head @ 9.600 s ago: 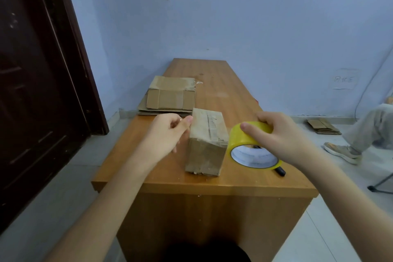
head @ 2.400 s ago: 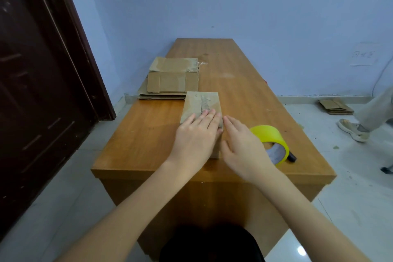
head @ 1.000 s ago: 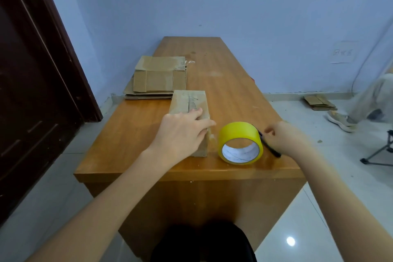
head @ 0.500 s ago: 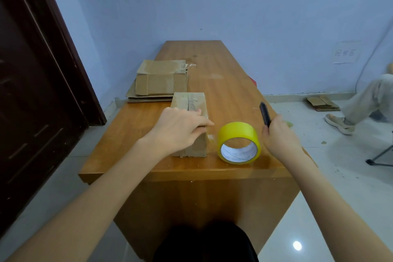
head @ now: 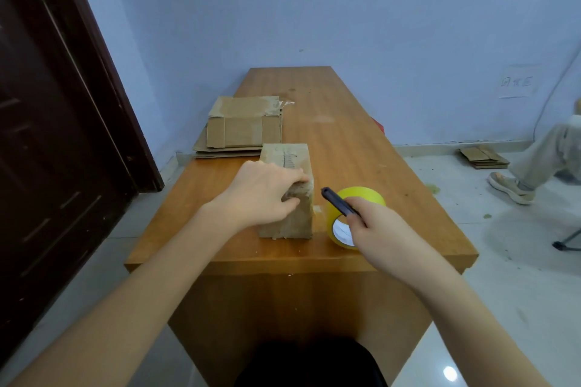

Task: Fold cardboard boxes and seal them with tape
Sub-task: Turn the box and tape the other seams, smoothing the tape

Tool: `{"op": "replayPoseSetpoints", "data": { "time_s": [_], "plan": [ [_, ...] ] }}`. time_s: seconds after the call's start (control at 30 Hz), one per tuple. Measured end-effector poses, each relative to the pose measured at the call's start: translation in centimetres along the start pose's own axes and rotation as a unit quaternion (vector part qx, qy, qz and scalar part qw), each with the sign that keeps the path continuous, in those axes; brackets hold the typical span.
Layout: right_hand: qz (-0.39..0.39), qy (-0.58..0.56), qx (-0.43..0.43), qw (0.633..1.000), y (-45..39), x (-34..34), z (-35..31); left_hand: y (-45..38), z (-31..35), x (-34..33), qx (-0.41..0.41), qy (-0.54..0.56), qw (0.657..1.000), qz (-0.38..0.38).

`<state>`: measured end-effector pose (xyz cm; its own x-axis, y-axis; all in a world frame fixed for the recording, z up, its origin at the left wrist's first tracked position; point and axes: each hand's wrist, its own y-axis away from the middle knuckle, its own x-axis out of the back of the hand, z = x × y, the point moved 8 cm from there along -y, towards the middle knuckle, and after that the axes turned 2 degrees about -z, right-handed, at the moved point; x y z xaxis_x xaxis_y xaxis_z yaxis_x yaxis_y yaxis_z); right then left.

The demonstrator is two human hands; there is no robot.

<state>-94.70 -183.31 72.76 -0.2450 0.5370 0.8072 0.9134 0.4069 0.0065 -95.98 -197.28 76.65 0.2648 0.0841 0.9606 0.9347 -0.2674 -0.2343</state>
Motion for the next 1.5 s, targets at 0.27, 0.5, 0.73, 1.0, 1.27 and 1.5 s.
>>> {"op": "replayPoseSetpoints", "data": {
  "time_s": [0.27, 0.5, 0.73, 1.0, 1.27, 1.5],
  "plan": [
    [0.140, 0.105, -0.021, 0.984, 0.8, 1.6, 0.2, 0.1, -0.3, -0.2, -0.007, 0.033, 0.999, -0.008],
    [0.130, 0.130, -0.016, 0.983, 0.3, 0.7, -1.4, 0.4, 0.1, -0.3, -0.001, 0.020, 1.000, -0.013],
    [0.118, 0.065, -0.001, 0.991, 0.5, 0.1, -0.9, 0.4, 0.5, -0.9, -0.019, -0.025, 0.996, -0.083],
    [0.080, 0.067, 0.041, 0.994, 3.5, -2.4, -2.2, 0.6, 0.4, -0.6, -0.019, -0.035, 0.995, -0.094],
    [0.077, -0.079, 0.018, 0.994, 3.7, 0.1, 0.2, 0.6, 0.0, -0.6, -0.020, 0.002, 0.996, -0.086],
    [0.192, -0.248, 0.026, 0.949, 4.0, 5.2, 2.6, 0.5, -0.2, -0.7, -0.014, 0.015, 0.996, -0.087]
  ]
}}
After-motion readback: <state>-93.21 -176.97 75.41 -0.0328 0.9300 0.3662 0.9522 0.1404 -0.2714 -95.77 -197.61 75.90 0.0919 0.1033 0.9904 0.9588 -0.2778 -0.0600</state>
